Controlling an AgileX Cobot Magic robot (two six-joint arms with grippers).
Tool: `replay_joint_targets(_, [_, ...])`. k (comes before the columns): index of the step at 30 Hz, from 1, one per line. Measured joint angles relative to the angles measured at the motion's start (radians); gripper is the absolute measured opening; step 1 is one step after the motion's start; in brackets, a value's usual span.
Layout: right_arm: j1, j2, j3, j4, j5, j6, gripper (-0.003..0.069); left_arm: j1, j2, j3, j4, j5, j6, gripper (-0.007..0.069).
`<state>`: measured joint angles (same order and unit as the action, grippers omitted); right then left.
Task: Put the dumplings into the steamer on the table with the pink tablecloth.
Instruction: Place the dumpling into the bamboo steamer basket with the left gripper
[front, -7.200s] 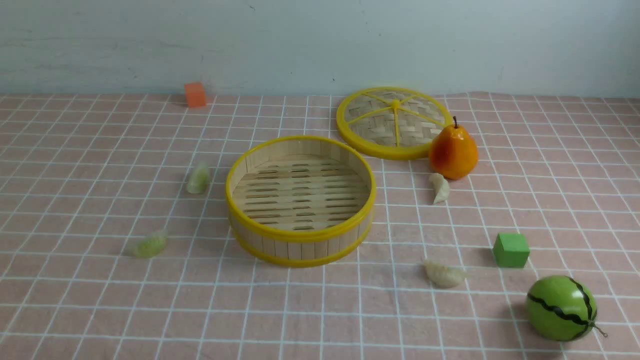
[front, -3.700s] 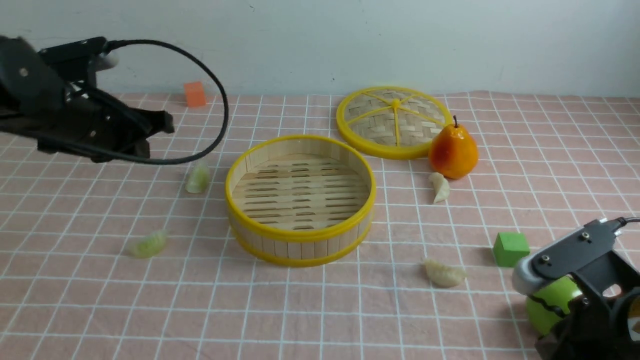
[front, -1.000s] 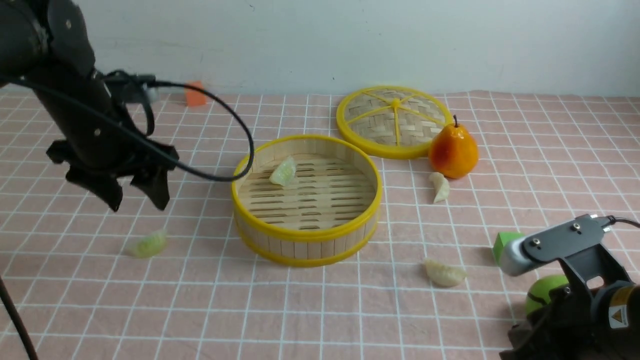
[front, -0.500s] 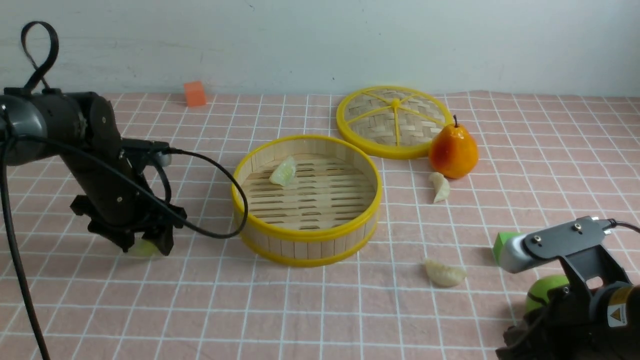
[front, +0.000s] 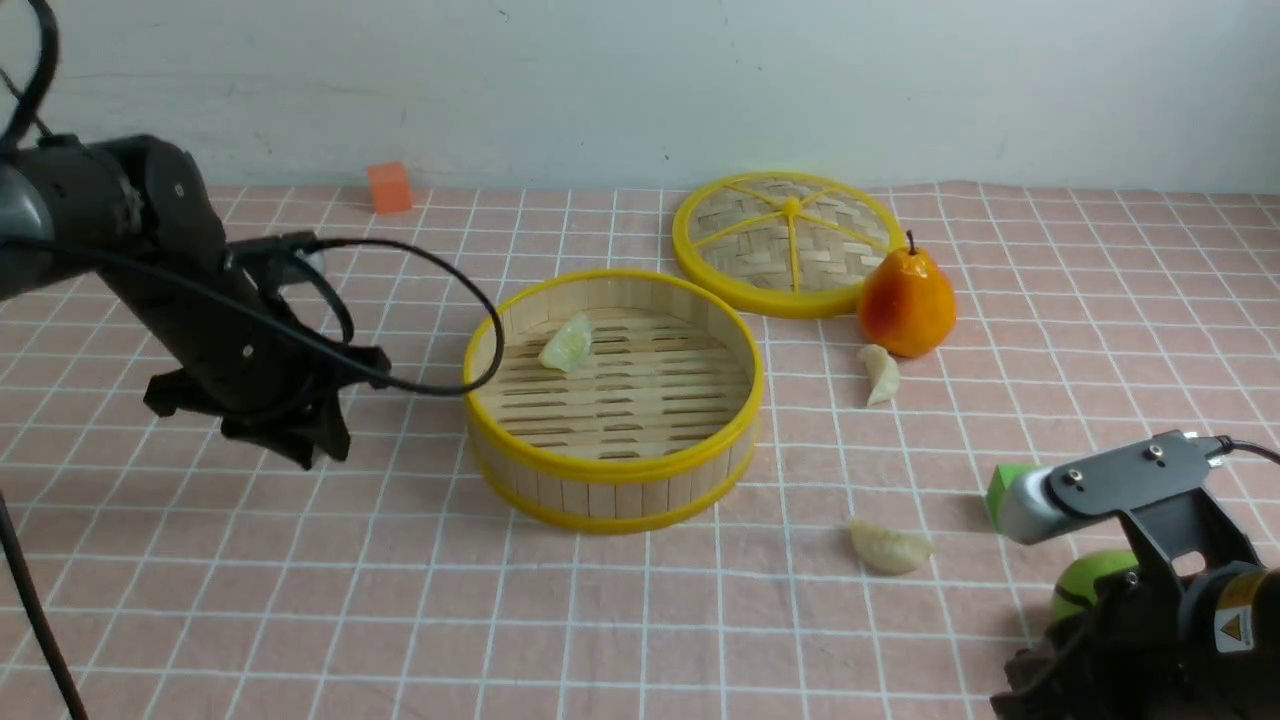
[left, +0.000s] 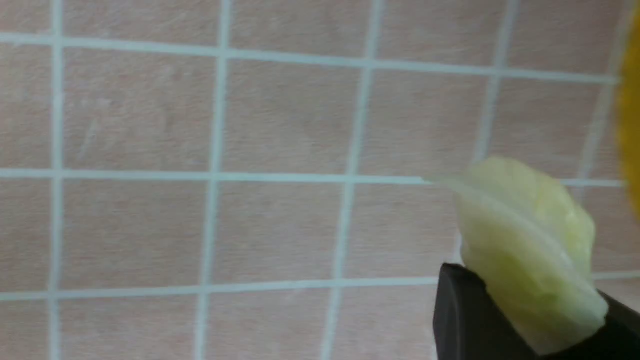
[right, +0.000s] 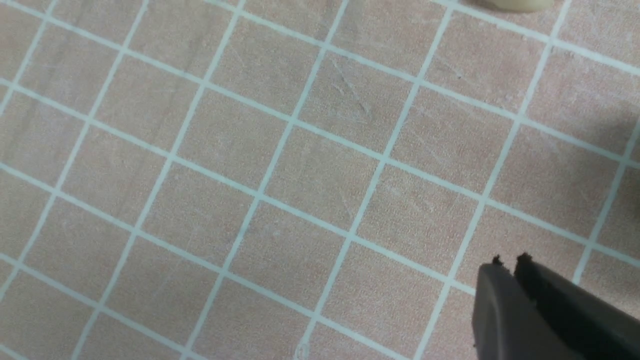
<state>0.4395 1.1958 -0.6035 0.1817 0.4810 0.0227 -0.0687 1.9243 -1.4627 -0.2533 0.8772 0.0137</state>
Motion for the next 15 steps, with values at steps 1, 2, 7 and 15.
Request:
replay_joint_targets(1, [0.0,0.0,0.0,0.0,-0.001,0.0,0.0043,-0.016,-0.018,-0.003,-0.027,0.0,0.01,0.0142])
replay_joint_targets(2, [0.0,0.0,0.0,0.0,-0.003,0.0,0.0043,-0.033,-0.035,-0.005,-0.048,-0.001,0.021,0.0142])
replay_joint_targets(7, [0.0,0.0,0.0,0.0,-0.016,0.0,0.0047,-0.184,-0.054,-0.006,-0.13,-0.072,0.056,0.0142])
replay_joint_targets(15, [0.0,0.0,0.0,0.0,-0.019,0.0,0.0056,-0.312,0.046,-0.006,-0.136,-0.249,0.044,0.0142])
